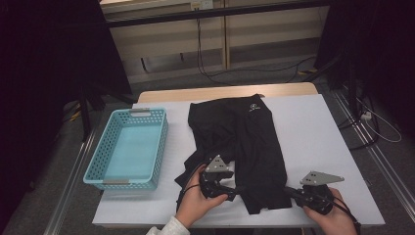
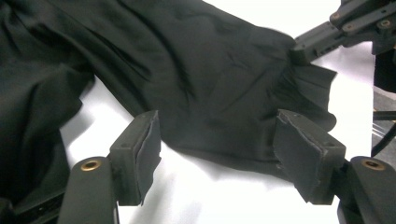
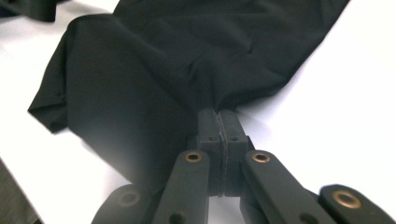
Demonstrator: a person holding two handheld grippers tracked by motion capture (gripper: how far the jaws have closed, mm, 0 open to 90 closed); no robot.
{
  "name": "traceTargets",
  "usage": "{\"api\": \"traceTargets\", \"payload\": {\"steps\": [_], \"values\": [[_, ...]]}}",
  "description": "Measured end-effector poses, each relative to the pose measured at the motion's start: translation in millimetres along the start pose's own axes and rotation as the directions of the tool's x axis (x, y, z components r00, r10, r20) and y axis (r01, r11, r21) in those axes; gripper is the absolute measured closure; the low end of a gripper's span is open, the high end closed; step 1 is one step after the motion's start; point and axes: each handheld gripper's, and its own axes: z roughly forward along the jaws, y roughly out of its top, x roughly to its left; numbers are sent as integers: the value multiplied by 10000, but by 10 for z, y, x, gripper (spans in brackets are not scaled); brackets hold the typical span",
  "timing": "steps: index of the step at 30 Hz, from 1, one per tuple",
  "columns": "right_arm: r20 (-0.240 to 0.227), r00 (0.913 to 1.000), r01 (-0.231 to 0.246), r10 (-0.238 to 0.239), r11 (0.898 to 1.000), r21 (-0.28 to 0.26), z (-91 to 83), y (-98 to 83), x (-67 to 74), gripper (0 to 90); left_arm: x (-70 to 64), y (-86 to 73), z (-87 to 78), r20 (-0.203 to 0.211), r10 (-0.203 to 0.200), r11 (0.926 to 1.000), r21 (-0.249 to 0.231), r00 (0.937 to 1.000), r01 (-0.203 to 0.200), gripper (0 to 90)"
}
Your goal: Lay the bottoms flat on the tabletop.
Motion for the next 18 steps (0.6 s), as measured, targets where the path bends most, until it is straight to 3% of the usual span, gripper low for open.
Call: {"api": "traceTargets", "payload": {"steps": [7, 18], "values": [[155, 9999, -60, 58, 9999, 141, -70, -13, 22, 900, 14, 10, -27, -18, -3, 10000, -92, 10000, 3, 271], [432, 9977, -532, 528, 9985, 83, -190, -92, -112, 900, -20, 7, 13, 12, 107, 9999, 35, 9999, -107, 245]]}}
